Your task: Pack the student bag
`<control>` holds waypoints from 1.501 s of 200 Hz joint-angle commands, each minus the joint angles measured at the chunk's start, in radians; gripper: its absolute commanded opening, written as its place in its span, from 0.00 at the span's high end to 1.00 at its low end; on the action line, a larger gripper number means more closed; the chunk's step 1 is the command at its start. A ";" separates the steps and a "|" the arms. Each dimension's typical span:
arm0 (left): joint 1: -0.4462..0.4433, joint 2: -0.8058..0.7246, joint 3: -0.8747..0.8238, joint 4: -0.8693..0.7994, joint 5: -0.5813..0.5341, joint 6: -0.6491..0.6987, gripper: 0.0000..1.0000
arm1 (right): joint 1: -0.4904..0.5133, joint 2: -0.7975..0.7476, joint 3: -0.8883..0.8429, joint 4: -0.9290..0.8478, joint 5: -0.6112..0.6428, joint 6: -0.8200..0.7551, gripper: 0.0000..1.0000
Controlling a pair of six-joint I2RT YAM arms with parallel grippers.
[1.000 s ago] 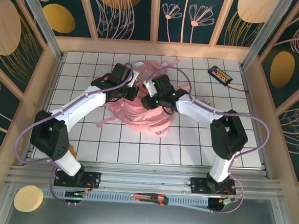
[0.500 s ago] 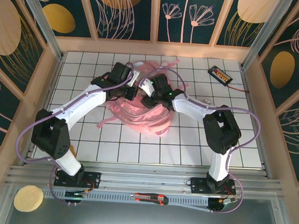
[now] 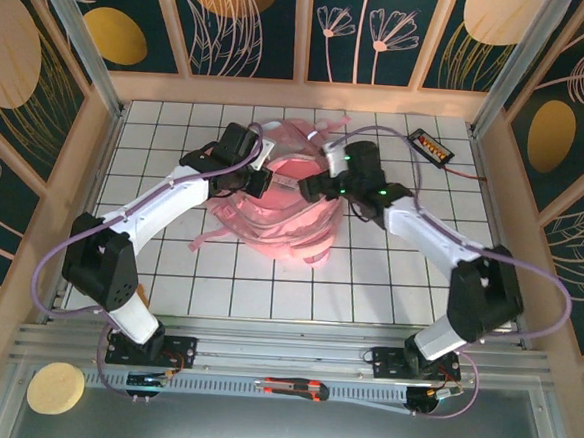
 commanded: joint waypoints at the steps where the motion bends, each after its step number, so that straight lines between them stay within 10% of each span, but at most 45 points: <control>1: -0.014 -0.023 0.000 0.077 0.054 -0.026 0.96 | -0.059 -0.058 -0.066 0.026 -0.162 0.375 0.01; 39: -0.015 -0.078 -0.057 0.087 0.070 -0.072 0.41 | -0.071 -0.024 -0.027 -0.016 -0.252 0.566 0.01; 108: -0.009 -0.337 -0.242 -0.083 -0.194 -0.391 0.32 | -0.029 0.076 0.036 -0.054 -0.365 0.654 0.01; 155: 0.159 -0.504 -0.422 -0.361 -0.315 -0.639 0.02 | 0.017 0.154 0.118 -0.053 -0.367 0.652 0.01; 241: 0.386 -0.708 -0.730 -0.499 -0.201 -0.814 0.01 | 0.048 0.222 0.193 -0.091 -0.402 0.588 0.01; 300: 0.425 -0.627 -0.628 -0.659 -0.332 -0.889 0.02 | 0.045 0.232 0.120 -0.046 -0.457 0.514 0.01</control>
